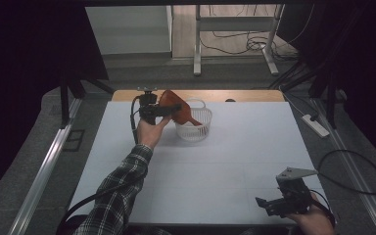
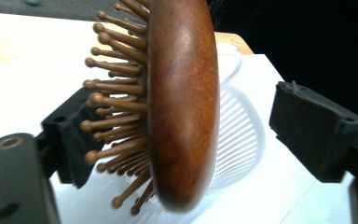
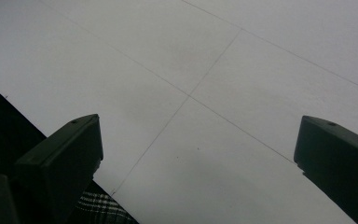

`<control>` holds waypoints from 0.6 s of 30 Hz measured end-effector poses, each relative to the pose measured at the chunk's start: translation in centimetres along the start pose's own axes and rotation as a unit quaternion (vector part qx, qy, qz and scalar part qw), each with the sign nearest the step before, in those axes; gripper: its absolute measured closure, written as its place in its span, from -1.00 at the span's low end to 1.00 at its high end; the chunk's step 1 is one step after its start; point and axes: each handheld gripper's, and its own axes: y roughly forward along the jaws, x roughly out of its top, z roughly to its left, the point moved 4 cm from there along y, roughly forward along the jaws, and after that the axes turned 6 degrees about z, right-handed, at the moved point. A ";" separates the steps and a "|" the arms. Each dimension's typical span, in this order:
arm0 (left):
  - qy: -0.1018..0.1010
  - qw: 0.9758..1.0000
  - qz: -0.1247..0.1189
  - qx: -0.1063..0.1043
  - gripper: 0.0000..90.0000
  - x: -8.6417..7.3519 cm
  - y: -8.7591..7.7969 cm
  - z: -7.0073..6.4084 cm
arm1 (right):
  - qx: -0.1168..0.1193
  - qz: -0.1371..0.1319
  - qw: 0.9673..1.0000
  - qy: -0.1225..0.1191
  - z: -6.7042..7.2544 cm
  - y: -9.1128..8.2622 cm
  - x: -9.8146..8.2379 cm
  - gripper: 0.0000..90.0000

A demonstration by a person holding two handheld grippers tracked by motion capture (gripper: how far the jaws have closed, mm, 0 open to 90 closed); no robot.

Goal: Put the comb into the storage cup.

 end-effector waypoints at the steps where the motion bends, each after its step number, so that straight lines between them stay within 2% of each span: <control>1: 0.000 1.000 0.000 0.000 -0.72 0.0 -0.1 0.1 | 0.000 0.000 1.000 0.000 0.0 0.0 0.0 -0.97; 6: 0.010 1.000 0.004 -0.004 -0.79 -0.2 -0.8 0.3 | 0.002 0.001 1.000 0.001 0.0 0.0 0.0 -0.98; 14: 0.039 0.999 0.013 -0.015 -0.86 -0.3 -1.7 0.2 | 0.002 0.002 1.000 0.001 0.0 0.0 0.0 -0.98; 18: 0.044 0.999 0.014 -0.017 -0.87 -0.3 -2.2 0.2 | 0.002 0.003 1.000 0.002 0.0 0.0 0.0 -0.98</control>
